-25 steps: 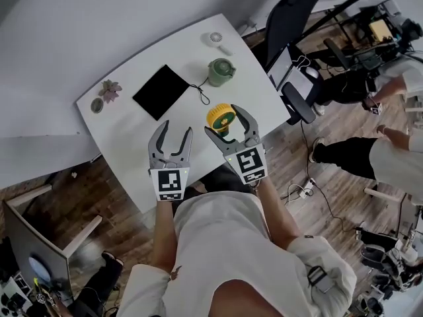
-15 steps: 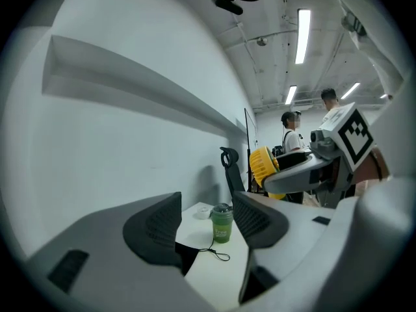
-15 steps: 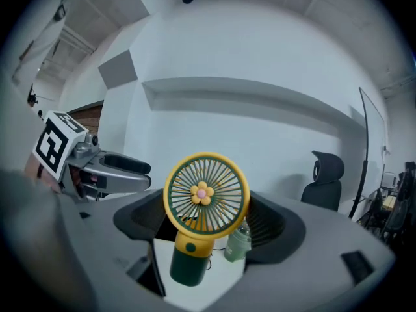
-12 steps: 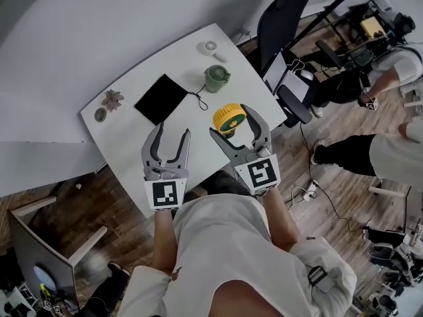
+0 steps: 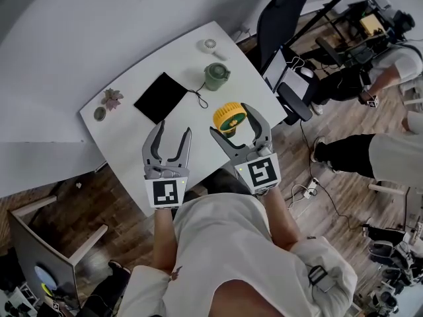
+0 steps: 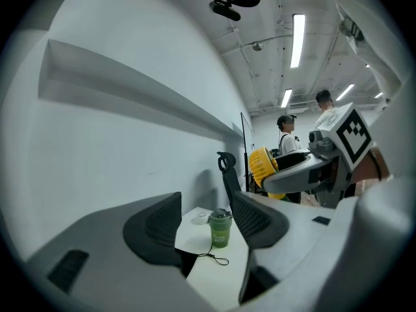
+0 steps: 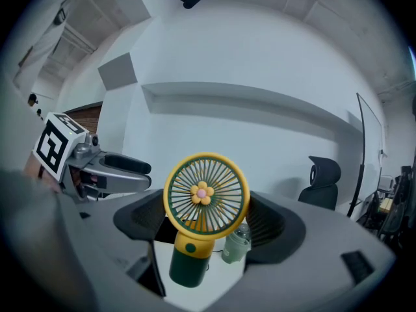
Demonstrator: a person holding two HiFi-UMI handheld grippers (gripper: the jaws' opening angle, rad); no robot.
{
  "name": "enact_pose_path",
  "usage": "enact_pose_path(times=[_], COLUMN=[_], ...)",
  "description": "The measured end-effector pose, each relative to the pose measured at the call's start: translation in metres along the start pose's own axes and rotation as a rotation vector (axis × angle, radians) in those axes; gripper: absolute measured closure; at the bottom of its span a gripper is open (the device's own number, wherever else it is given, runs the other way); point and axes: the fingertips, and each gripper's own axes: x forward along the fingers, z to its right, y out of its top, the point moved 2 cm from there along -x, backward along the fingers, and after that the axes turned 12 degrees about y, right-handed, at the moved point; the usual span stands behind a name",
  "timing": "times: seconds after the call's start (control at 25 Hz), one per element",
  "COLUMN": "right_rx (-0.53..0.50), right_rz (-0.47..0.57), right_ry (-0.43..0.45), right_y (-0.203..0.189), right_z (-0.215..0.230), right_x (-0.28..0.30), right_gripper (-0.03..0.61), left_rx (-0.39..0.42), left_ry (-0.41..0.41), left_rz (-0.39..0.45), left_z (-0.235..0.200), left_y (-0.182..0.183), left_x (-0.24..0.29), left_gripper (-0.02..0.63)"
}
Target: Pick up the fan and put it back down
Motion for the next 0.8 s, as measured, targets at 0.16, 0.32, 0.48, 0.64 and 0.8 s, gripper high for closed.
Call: enact_pose_path(times=[0.16, 0.32, 0.48, 0.64, 0.8], right_rx=[0.026, 0.059, 0.083, 0.111, 0.136], right_rz=[-0.052, -0.096, -0.148, -0.201, -0.256], right_ry=[0.018, 0.040, 0.067, 0.093, 0.118], right_y=[-0.023, -0.046, -0.070, -0.095, -0.123], right_z=[-0.001, -0.001, -0.001, -0.001, -0.004], right_x=[0.006, 0.014, 0.023, 0.031, 0.041], right_gripper=[0.189, 0.189, 0.189, 0.189, 0.189], left_rx=[0.032, 0.045, 0.043, 0.035, 0.031], left_ry=[-0.016, -0.027, -0.025, -0.014, -0.009], left_rz=[-0.043, -0.091, -0.134, -0.177, -0.220], left_z=[0.002, 0.005, 0.008, 0.010, 0.011], left_y=[-0.020, -0.040, -0.058, -0.077, -0.098], left_x=[0.003, 0.007, 0.013, 0.018, 0.024], left_gripper=[0.370, 0.370, 0.370, 0.373, 0.374])
